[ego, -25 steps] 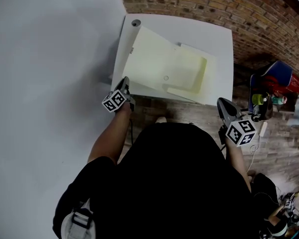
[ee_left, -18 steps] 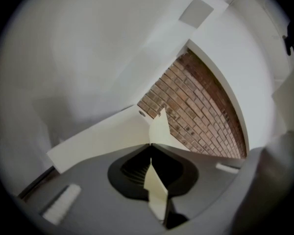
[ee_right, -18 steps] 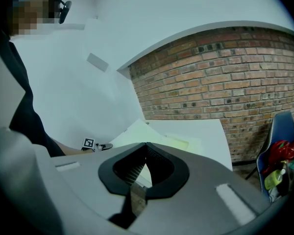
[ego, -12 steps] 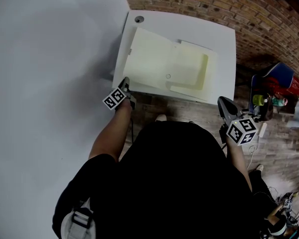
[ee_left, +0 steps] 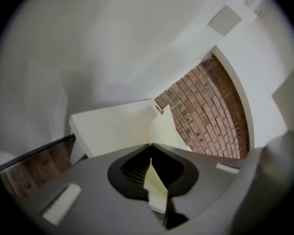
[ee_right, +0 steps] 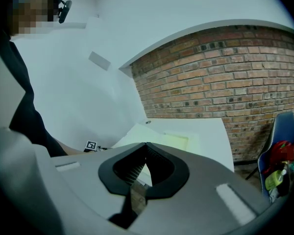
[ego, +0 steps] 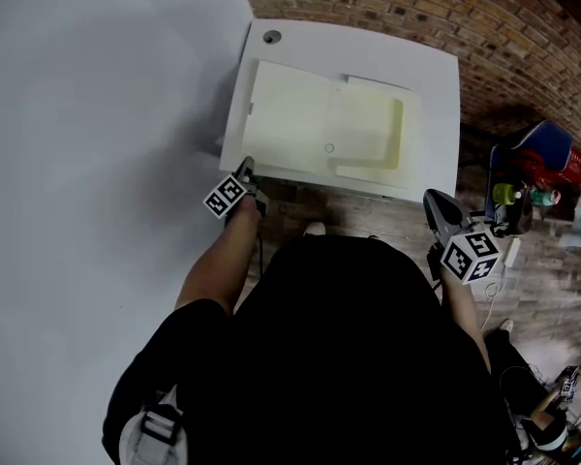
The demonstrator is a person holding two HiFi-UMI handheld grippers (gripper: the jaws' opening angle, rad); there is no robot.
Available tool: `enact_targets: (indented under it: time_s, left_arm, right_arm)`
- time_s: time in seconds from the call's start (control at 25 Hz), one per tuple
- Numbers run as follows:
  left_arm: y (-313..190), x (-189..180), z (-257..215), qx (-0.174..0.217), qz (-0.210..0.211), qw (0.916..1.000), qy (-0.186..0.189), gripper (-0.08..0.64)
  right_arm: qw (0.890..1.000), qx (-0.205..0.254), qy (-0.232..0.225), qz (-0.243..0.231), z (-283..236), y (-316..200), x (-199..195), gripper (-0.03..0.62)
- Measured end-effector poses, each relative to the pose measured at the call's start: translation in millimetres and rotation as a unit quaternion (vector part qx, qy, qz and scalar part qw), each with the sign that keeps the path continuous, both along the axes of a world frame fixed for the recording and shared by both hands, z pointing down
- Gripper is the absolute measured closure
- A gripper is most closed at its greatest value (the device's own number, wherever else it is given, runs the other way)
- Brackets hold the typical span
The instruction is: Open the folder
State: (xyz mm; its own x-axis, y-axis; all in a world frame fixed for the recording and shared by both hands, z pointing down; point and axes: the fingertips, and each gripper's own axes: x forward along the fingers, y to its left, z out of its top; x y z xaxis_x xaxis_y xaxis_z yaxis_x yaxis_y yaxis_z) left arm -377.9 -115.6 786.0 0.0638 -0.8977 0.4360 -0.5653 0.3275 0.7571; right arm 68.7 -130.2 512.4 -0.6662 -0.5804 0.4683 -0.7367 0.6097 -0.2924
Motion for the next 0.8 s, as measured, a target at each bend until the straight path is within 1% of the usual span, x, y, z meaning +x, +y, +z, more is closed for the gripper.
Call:
enact_targets:
  time_s: [0.28, 0.48, 0.6, 0.72, 0.8]
  left_arm:
    - [1.2, -4.7, 9.6, -0.005, -0.017, 0.9997, 0.019, 0.551]
    - [1.7, -2.4, 6.0, 0.002, -0.018, 0.9995, 0.025, 0.551]
    - [0.3, -1.4, 0.5, 0.014, -0.022, 0.9992, 0.031, 0.551]
    - [-1.1, -0.2, -6.3, 0.023, -0.018, 0.9993, 0.023, 0.547]
    - [-0.9, 0.0, -8.4, 0.026, -0.013, 0.9994, 0.018, 0.531]
  right_arm:
    - [1.0, 0.001, -0.001, -0.001, 2.3, 6.6, -2.5, 0.591]
    - [1.0, 0.001, -0.004, 0.0, 3.0, 8.8, 0.0, 0.591]
    - [1.0, 0.002, -0.006, 0.0, 2.5, 8.4, 1.4, 0.591]
    - [1.0, 0.002, -0.008, -0.002, 1.6, 8.8, 2.4, 0.591]
    - [1.0, 0.001, -0.008, -0.004, 2.1, 9.5, 2.1, 0.591]
